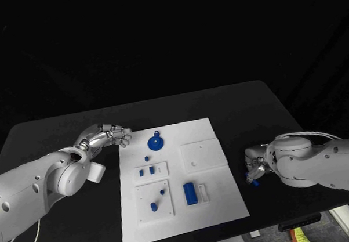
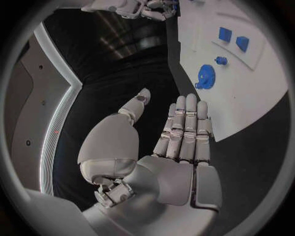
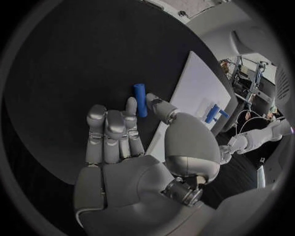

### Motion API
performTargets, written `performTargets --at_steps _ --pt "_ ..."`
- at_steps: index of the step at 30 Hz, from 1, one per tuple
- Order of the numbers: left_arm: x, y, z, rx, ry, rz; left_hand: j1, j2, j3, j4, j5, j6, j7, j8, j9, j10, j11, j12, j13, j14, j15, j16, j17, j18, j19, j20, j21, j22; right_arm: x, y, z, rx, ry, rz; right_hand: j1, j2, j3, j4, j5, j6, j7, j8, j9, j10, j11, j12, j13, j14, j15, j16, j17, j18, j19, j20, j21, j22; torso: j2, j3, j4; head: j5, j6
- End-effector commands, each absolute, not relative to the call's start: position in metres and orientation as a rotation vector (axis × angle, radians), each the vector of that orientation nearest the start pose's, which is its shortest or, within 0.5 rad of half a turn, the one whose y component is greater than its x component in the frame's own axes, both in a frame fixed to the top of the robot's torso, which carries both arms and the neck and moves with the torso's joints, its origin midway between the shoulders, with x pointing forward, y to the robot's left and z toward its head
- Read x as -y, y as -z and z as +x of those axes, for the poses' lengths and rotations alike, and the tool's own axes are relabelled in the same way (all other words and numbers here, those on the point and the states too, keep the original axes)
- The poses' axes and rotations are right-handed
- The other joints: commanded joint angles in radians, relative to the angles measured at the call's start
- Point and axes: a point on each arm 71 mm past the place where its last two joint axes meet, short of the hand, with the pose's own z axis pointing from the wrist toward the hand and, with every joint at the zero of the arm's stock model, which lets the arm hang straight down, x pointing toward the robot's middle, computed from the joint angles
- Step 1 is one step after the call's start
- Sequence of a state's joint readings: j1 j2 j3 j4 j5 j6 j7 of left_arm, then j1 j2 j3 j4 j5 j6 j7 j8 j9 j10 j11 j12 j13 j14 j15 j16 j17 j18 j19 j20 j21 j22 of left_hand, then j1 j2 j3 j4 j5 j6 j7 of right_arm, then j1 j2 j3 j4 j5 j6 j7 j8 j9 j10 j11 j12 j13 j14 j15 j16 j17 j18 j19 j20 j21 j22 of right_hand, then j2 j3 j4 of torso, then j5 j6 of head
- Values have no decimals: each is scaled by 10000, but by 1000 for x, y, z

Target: Assemble the parts on the task board

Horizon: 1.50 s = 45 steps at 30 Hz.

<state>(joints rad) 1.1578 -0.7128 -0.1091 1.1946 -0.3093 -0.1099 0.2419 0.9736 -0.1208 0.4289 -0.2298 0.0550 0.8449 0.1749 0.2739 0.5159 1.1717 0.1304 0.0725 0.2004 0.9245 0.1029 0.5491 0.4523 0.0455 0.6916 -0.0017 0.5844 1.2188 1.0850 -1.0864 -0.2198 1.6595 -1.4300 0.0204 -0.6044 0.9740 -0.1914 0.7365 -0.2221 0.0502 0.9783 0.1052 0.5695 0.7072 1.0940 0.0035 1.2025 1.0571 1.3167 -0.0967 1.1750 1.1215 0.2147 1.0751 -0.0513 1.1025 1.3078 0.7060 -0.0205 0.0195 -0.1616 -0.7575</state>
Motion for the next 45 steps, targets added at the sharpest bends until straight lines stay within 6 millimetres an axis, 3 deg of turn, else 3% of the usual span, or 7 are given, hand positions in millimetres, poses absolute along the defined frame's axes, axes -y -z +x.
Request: performTargets --at_steps 1,7,17,25,33,45 --pt "-228 251 519 -17735 13077 -8818 -2 51 -51 3 -27 -38 -27 42 -12 -58 -24 -10 -13 12 24 -64 13 207 -24 75 -58 15 316 332 369 -23968 992 -362 676 400 170 -253 -11 100 11 -2725 -1090 17 -73 7 13 -18 -90 40 14 471 22 -18 46 183 -9 -1 1 -6 -8" --pt "-228 251 519 -17735 13079 -8816 3 54 -49 1 -26 -41 -26 42 -13 -59 -24 -10 -14 13 24 -66 16 208 -24 74 -60 16 320 333 372 -23836 782 424 809 519 444 -388 -11 255 -5 -2697 -1101 73 -83 -4 21 -6 -86 45 27 471 38 48 75 187 -5 -5 -1 11 -2" --pt "-229 251 519 -17723 13042 -8828 15 57 -46 -4 -27 -50 -23 40 -16 -59 -24 -10 -15 15 23 -72 25 208 -23 73 -65 21 328 329 371 -23557 201 2061 434 436 713 -135 2 517 -81 -2672 -1140 181 -157 -29 52 38 -144 50 39 471 130 125 132 178 -2 7 7 52 -9" --pt "-227 251 520 -17734 13050 -8819 19 56 -47 -6 -27 -51 -23 42 -17 -57 -24 -9 -16 17 23 -75 31 207 -22 73 -67 25 337 302 384 -22787 -838 4169 225 323 740 -32 12 595 -112 -2682 -1164 222 -188 -44 74 54 -181 43 38 471 175 123 148 173 -4 7 -7 65 -6" --pt "-225 251 520 -17758 13093 -8796 24 57 -46 -8 -27 -49 -24 46 -17 -54 -25 -7 -16 19 23 -79 38 206 -20 73 -71 28 321 278 388 -21637 -2742 6248 -1 143 684 86 10 646 -136 -2694 -1178 203 -215 -79 101 52 -226 10 24 471 205 98 131 155 -1 3 4 84 -23" --pt "-225 251 520 -17786 13085 -8803 39 60 -41 -15 -25 -45 -27 52 -17 -51 -27 -6 -16 21 22 -84 47 206 -19 72 -75 34 290 279 380 -22464 -3905 6937 -213 -11 599 317 9 648 -147 -2732 -1195 175 -232 -108 143 55 -262 -18 18 471 257 52 101 133 3 -6 8 147 -54"
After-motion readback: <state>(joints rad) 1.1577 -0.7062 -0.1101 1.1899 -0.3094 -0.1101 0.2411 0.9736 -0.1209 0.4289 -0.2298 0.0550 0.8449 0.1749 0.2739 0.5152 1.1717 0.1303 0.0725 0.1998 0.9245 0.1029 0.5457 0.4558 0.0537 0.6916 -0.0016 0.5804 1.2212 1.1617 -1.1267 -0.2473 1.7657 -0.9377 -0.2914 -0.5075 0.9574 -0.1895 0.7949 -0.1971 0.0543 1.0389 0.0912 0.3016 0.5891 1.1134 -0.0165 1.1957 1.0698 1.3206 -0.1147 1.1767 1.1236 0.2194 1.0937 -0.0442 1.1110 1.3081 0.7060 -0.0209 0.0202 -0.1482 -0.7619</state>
